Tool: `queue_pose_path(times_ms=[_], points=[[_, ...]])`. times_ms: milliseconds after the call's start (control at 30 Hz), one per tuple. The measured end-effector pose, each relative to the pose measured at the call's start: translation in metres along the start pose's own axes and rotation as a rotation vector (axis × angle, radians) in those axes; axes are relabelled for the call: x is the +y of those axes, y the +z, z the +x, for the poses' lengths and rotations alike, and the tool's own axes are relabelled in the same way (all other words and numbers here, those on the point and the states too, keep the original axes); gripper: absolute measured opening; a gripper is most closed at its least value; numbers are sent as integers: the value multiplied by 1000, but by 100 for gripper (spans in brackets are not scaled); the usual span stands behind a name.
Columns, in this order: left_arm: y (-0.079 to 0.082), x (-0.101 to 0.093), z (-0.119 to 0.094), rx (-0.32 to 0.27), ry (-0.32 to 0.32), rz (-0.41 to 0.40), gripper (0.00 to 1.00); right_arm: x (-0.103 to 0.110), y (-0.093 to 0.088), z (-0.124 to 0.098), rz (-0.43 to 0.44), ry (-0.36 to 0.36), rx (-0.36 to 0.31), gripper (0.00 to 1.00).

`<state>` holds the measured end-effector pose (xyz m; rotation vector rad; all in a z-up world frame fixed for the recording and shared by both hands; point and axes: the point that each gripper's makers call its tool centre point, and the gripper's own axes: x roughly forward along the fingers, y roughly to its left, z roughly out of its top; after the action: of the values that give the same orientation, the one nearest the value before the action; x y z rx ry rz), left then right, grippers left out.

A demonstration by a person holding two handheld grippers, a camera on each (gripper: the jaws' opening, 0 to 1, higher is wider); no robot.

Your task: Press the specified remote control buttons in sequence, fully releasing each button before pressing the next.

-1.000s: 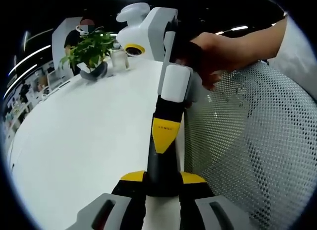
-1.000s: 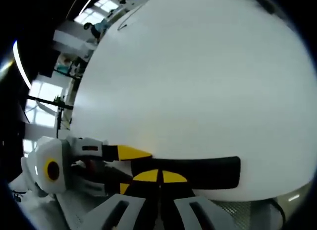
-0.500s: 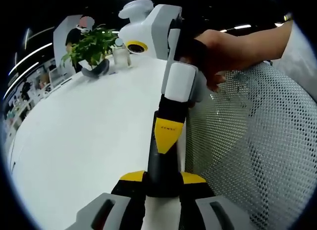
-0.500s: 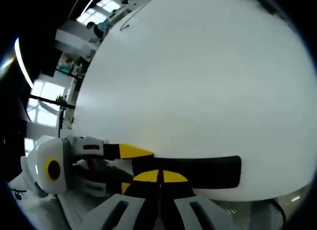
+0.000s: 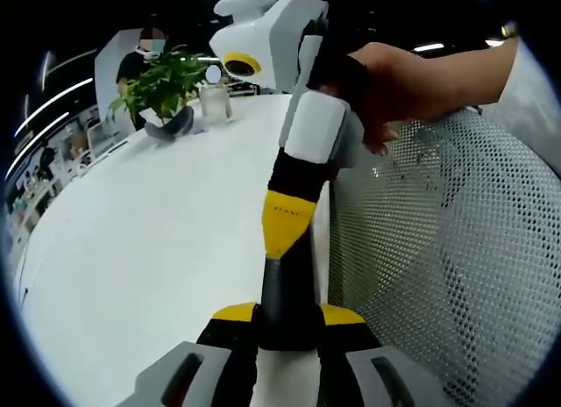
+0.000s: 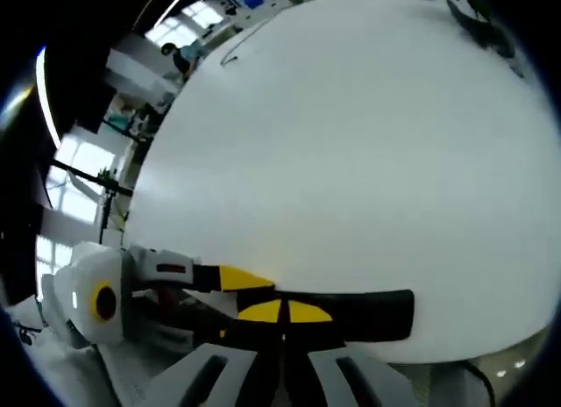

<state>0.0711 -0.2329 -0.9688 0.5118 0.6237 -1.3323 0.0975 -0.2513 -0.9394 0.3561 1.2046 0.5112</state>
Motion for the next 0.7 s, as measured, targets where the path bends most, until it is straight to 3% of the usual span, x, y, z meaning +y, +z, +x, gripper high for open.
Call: queue_pose_path(times_ms=[133,233,467,700], points=[[0,0,0,-2,0,-1,25,-5,22,-24,-32,-46,-153,0],[0,0,-1,-4,-1,2,25,-17,36,-52,-87,-159,-263,0],[-1,0,-1,-16,-7,5,25,-32,55,-105,-113,-281,-494,0],[-1,-1,-1,-19,-7,5,25,-50,64,-132,-234,-420,-629,1]])
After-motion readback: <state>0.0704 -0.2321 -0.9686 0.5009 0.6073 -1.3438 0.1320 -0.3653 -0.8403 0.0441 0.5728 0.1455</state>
